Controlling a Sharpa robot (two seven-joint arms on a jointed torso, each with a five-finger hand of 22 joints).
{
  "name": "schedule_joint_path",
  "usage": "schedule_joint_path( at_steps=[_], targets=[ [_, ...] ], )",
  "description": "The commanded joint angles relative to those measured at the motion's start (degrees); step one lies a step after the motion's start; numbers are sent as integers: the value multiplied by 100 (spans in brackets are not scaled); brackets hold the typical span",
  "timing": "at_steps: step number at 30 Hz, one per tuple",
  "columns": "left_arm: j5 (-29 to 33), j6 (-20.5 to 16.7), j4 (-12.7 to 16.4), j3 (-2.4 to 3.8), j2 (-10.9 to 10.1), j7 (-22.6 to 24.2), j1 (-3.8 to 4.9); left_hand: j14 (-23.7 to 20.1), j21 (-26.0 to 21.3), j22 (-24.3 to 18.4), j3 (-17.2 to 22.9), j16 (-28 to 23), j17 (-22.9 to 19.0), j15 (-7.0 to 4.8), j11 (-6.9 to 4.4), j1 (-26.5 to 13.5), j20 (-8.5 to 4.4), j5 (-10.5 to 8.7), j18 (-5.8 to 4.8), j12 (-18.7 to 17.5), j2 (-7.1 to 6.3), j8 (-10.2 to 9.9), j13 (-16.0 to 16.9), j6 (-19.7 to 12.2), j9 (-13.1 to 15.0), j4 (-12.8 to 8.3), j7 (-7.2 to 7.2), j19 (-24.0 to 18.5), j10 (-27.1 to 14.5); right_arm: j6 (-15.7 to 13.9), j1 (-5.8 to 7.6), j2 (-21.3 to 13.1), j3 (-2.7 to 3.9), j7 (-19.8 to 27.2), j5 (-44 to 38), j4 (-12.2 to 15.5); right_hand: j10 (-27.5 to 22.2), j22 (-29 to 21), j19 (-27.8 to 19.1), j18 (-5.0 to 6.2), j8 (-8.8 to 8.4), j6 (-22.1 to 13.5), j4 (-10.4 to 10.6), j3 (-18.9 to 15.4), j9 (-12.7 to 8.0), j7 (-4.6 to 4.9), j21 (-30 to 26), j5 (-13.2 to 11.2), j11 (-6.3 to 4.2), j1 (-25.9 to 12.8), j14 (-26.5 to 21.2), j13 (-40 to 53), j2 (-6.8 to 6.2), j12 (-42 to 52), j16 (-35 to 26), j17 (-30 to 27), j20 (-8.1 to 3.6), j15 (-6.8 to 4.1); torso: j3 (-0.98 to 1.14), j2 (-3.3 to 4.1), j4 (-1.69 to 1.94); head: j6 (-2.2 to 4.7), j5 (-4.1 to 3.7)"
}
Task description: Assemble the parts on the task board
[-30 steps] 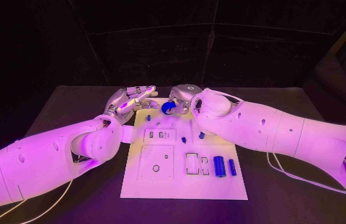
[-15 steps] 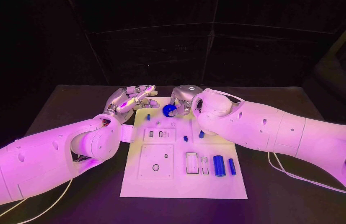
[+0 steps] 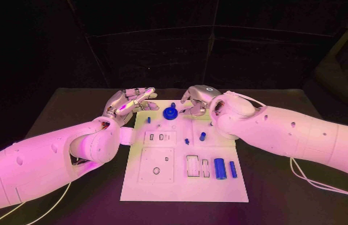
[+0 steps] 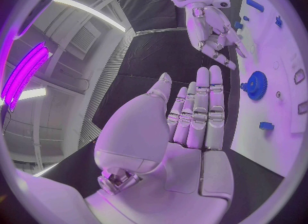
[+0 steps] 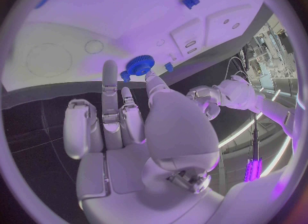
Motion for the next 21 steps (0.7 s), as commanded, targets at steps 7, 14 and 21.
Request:
schedule_joint_path(
  at_steps=[7, 14, 21],
  targets=[
    [-27, 101, -103, 6, -11, 43, 33, -38, 20, 4, -3, -53, 22, -2, 0, 12, 12, 22, 17, -25, 55, -35, -5, 28, 0, -36, -5, -22, -1, -346, 75, -1185, 2, 1619, 2958, 806, -1931, -3192, -1611, 529, 107, 204, -324, 417, -4, -54, -1942, 110, -68, 666, 123, -3219, -5, -3866, -34, 17, -69, -68, 27, -74, -115, 61, -14],
    [-27, 169, -260, 4, 76, 30, 37, -102, 1, -3, -4, -108, 44, 8, 0, -1, 20, 22, 14, -27, 63, -40, -3, 51, 1, -53, -8, -78, 30, 13, 95, -1782, 0, 2120, 3537, 998, -1320, -4627, -2117, 699, 55, 413, -446, 1028, -18, -56, -3391, 71, -112, 933, 97, -4690, -163, -5905, -35, 45, -101, -53, 67, -130, -141, 75, -56],
    [-27, 289, -365, 2, 149, -23, 37, -261, -98, -55, -2, -290, 67, 50, 19, -15, 60, 22, 9, -53, 79, -70, -7, 69, -2, -100, 2, -256, 54, -289, 98, -2190, -3, 2069, 3304, 956, -445, -3517, -1013, 531, 63, 350, -405, 520, 7, -143, -2476, 260, -163, 605, -33, -3381, -616, -4332, -131, 2, -128, -69, 104, -158, -146, 65, -86]
  ],
)
